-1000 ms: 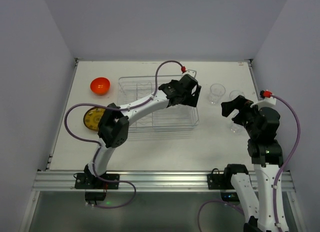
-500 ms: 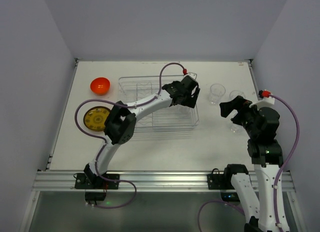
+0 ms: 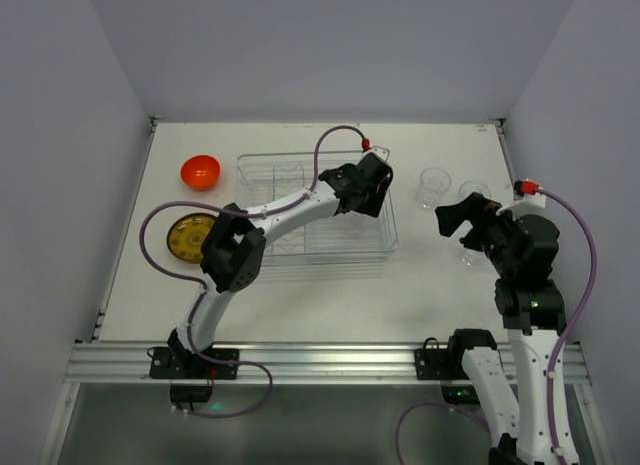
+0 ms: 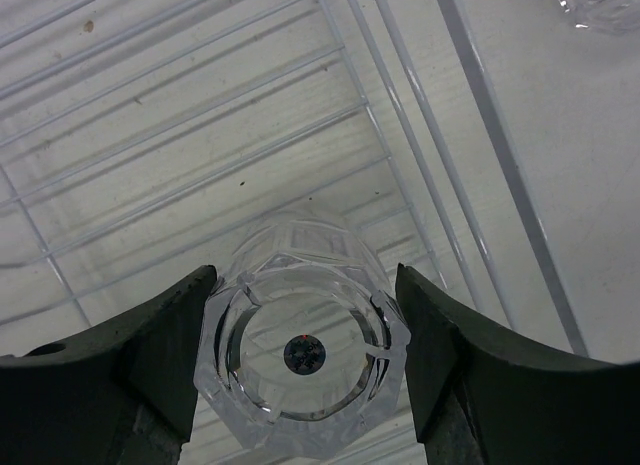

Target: Unload the mixed dishes from the dish rack

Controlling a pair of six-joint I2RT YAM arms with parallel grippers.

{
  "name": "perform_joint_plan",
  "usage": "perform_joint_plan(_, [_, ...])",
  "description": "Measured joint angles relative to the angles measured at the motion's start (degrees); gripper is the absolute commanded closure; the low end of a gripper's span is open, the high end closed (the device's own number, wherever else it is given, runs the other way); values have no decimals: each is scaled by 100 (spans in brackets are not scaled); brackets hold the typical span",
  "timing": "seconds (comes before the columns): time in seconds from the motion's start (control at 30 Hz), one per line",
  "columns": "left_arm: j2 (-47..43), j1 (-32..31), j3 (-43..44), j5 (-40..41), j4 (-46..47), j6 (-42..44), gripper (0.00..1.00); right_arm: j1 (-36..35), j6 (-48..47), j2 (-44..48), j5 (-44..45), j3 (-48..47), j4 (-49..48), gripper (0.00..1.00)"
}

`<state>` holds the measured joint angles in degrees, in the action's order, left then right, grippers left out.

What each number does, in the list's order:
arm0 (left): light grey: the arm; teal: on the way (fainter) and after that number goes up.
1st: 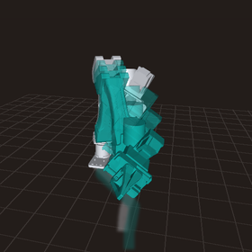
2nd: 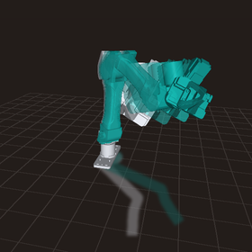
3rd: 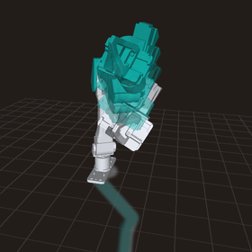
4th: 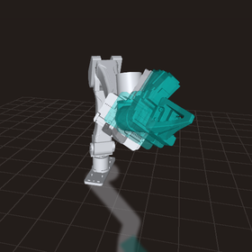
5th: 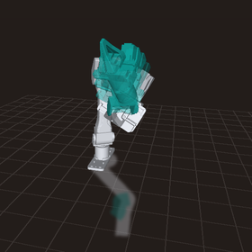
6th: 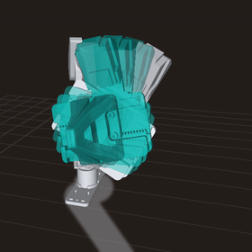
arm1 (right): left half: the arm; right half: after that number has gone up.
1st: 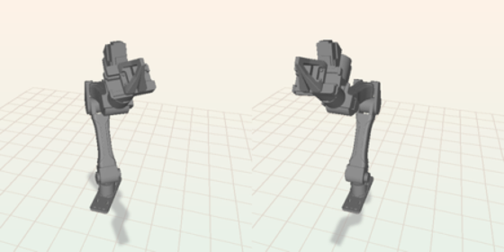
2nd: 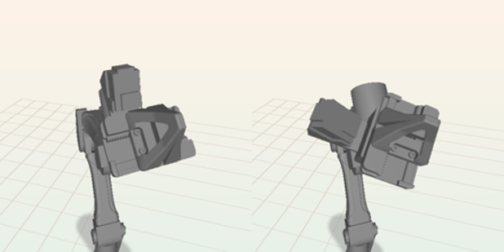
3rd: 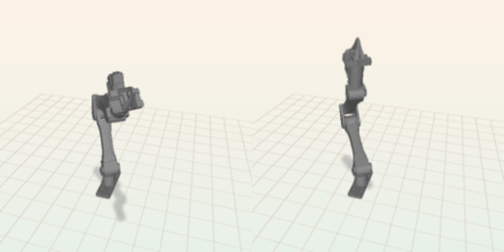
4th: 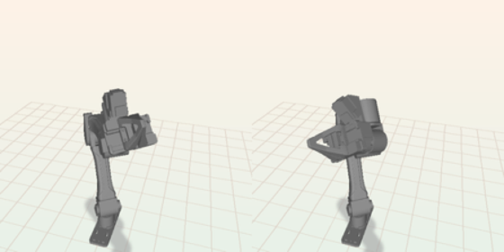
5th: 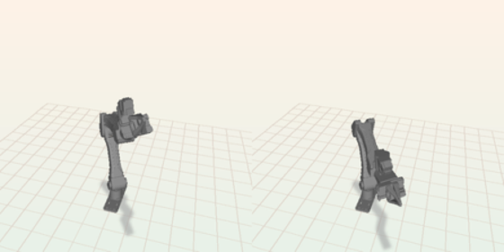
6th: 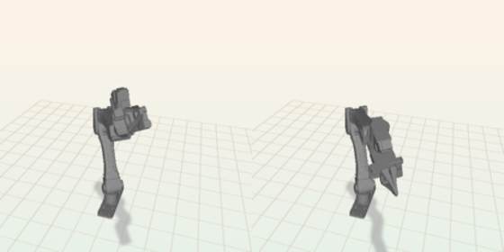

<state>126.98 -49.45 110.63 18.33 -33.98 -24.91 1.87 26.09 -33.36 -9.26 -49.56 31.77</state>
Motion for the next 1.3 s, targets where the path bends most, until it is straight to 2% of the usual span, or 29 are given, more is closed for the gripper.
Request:
perform_joint_plan(0.17, [-568,-13,-332,4,-46,-15,100,0,46,0,-590,105,-245,1])
perform_joint_plan(0.33, [-1541,-81,-673,-11,151,-120,100,-2,310,-55,-1934,577,-1034,1])
perform_joint_plan(0.47, [-3029,-140,-1818,-533,1016,-387,100,-11,710,-271,-3040,1034,-1840,1])
perform_joint_plan(0.57, [-4212,-175,-2787,-1032,1821,-778,100,-11,1182,-321,-3775,1526,-2796,5])
perform_joint_plan(0.73, [-5392,-175,-3980,-1696,3344,-1679,100,-15,2065,-133,-4647,2251,-4498,12])
perform_joint_plan(0.87, [-5676,-219,-4819,-2050,4468,-2490,100,-28,2951,-9,-5066,2599,-6109,14])
perform_joint_plan(0.97, [-5589,-328,-5088,-2046,4699,-2894,100,-37,3556,72,-5230,2747,-7090,16])
perform_joint_plan(1.2, [-5386,-507,-5182,-2166,5298,-3536,100,-105,4218,129,-5193,2798,-8284,24])
perform_joint_plan(1.23, [-5386,-511,-5226,-2197,5438,-3609,100,-116,4280,83,-5182,2793,-8413,27])
perform_joint_plan(1.27, [-5383,-516,-5268,-2234,5571,-3705,100,-122,4374,11,-5176,2793,-8625,37])
perform_joint_plan(1.3, [-5372,-527,-5296,-2262,5674,-3762,100,-122,4444,-50,-5160,2793,-8789,41])
